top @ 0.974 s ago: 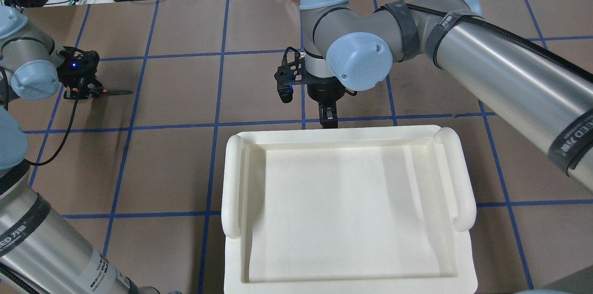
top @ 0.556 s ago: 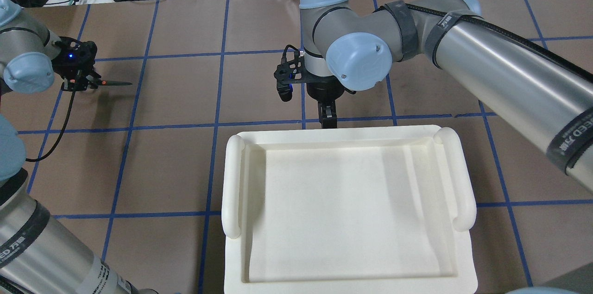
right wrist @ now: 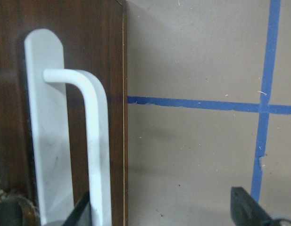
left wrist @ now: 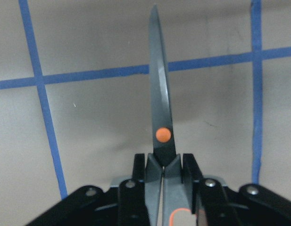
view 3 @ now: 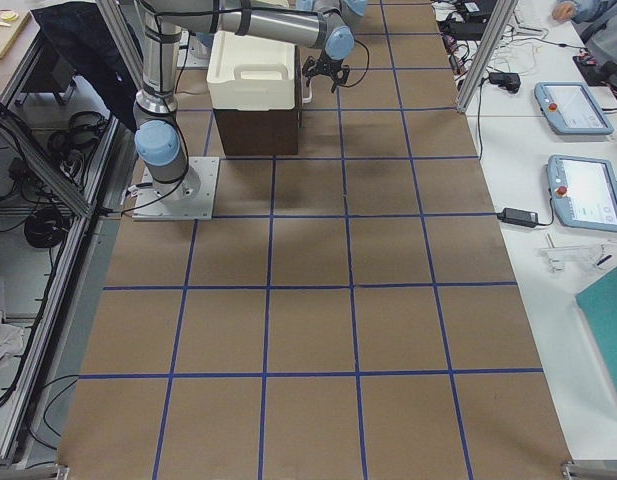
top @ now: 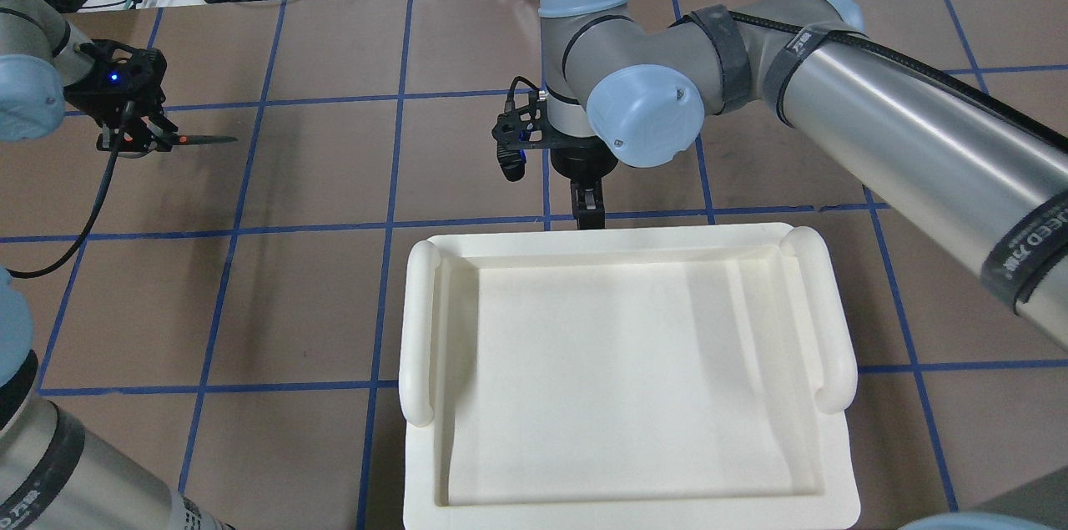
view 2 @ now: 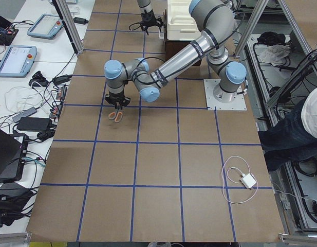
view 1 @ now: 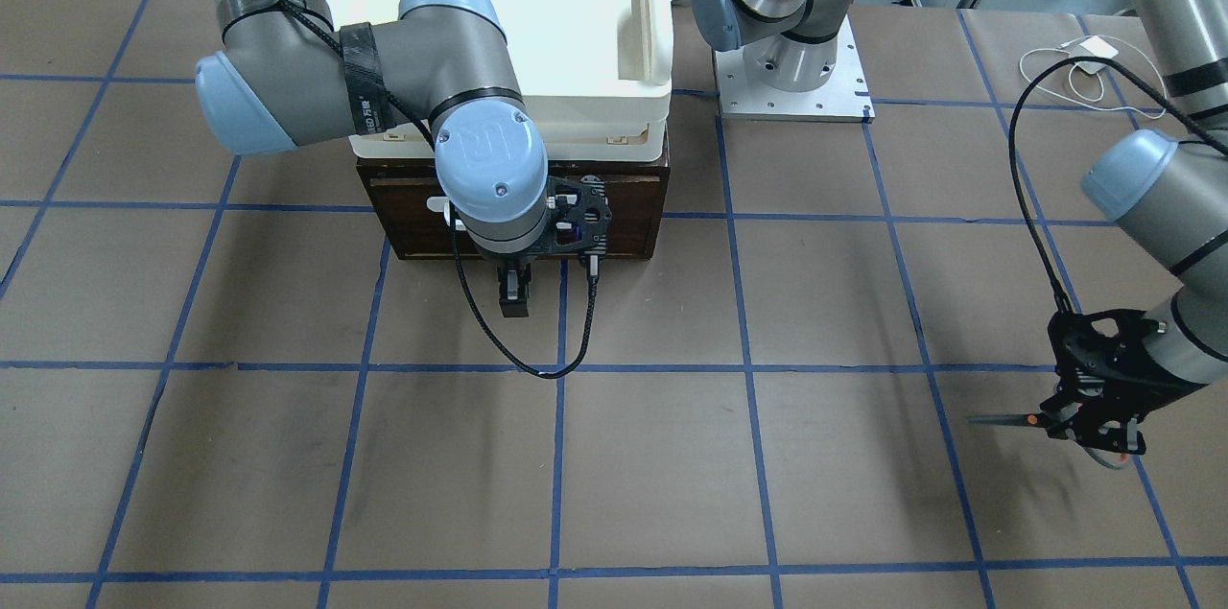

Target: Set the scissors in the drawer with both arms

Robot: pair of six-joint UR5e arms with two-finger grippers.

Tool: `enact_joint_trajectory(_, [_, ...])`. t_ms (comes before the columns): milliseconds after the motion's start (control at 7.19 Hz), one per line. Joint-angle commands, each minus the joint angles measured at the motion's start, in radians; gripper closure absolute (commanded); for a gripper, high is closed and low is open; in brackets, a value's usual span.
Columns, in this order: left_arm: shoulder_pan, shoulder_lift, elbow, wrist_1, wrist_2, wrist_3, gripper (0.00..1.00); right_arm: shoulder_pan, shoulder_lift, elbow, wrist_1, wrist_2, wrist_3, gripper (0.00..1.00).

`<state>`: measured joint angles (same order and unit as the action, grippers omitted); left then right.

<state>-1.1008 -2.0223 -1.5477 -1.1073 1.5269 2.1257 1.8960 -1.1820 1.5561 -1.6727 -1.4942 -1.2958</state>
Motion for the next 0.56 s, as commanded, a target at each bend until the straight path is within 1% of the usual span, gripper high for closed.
enact_joint_trajectory(0, [-0.010,0.083,0.000,-0.142,0.018,-0.035,1.00,0.000,0.004,0.002,-0.005,0.000,0.001,0.00])
enact_joint_trajectory(278, [-0.020,0.125,0.000,-0.227,0.021,-0.050,1.00,-0.001,0.005,0.002,-0.022,-0.001,0.000,0.00])
enact_joint_trajectory(417, [-0.027,0.146,0.000,-0.242,0.053,-0.052,1.00,0.000,0.005,0.002,-0.031,0.000,0.001,0.00])
